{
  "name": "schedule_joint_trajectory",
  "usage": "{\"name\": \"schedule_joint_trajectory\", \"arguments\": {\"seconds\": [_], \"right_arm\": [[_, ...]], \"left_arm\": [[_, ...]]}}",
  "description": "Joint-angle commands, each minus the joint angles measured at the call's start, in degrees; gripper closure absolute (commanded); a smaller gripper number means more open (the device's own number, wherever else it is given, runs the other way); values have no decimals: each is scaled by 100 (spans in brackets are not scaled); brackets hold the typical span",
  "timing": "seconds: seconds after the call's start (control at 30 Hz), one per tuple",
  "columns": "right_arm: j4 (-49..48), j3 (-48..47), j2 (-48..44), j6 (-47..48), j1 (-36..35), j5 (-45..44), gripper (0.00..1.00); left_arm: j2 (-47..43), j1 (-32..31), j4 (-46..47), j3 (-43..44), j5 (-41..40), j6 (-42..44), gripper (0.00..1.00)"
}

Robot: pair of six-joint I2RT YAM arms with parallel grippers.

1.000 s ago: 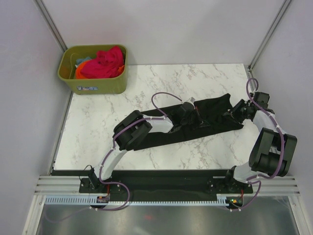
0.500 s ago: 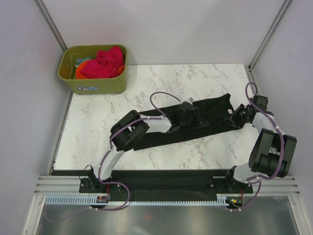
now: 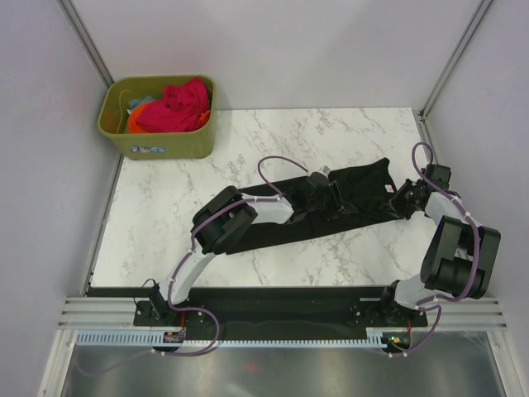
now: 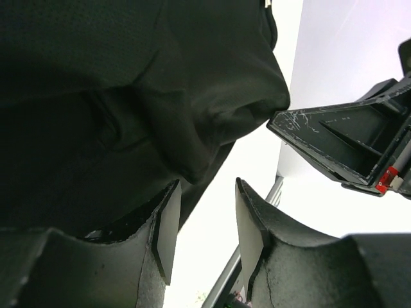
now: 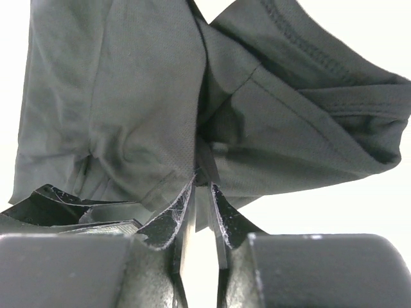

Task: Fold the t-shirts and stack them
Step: Fold the tshirt

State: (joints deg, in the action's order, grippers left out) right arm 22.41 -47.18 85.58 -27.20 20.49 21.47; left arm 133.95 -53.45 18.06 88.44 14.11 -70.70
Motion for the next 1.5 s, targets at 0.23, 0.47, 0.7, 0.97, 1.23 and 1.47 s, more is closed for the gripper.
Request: {"name": "schedule_joint_trajectory", "arguments": {"seconds": [0.23,0.47,0.7,0.97,1.23,1.47], "right_arm": [[-510,182,46,206,25,-196,68],[-791,349,-15,198,25,-258,67],[-1037,429,-15,198,25,-337,75],[-994,420,-226,136,25,-302,100],[-589,332,-542,-171,25,-249,100],[-335,402,-551,-277,25,59,100]], "left_arm": [[272,-16,-5,507,118,-102,58],[307,-7,-22,560,101,-93,67],[246,-7,-22,595,118,-93,88],[44,28,-49,472,206,-181,98],[-150,80,-154,331,312,-313,98],[-317,107,-224,182,365,-313,98]]}}
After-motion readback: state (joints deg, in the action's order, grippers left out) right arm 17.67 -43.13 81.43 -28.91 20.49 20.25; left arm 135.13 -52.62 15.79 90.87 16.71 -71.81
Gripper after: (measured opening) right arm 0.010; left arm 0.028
